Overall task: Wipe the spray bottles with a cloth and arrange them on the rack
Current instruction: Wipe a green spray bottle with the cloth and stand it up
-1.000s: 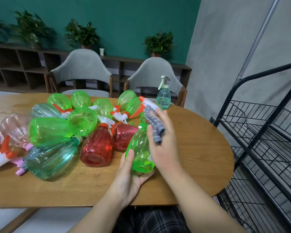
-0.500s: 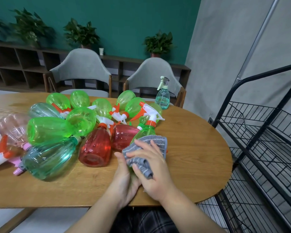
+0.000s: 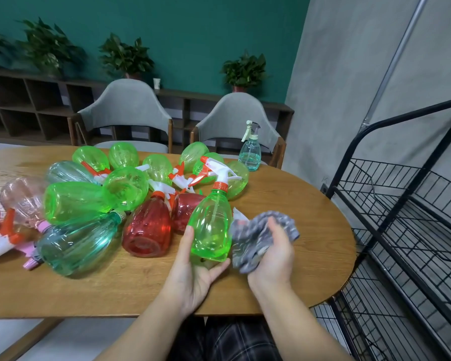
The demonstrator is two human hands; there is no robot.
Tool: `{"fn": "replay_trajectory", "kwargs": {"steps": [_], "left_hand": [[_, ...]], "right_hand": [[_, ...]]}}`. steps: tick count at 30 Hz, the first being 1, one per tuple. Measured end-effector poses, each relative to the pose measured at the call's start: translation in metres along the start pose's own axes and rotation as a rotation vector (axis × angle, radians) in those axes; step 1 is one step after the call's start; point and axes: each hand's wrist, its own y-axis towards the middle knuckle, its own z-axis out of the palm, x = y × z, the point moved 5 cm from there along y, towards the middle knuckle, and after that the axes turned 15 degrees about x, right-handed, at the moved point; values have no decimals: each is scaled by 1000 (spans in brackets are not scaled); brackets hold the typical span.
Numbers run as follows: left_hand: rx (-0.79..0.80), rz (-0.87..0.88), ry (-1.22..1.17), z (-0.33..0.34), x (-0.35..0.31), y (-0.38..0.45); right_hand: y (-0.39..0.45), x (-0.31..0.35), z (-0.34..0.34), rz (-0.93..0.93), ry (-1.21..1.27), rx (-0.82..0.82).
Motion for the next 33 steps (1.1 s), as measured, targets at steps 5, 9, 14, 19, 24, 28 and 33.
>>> {"fn": "replay_trajectory", "kwargs": {"steps": [5,9,14,19,24,28,33], "left_hand": [[8,-19,32,1,1,-4],[-22,-17,94,-4,4,-4],[52,-19,78,4,4,-1],[54,-18,122,1,5,-1],[82,-45,151,-2,10,2],[78,-43,167,-5,12,3],[63,-25,188,-5,10,2]], "right_hand": [[32,16,17,58,47,-104],[39,16,30,43,-394,55],[26,-1,40,-173,-1087,453],[13,-4,31,-307,-1146,566],[11,0,20,-353,-1051,548],[4,4,19,-399,-1003,624],[-6,1,13,-541,-993,646]]}}
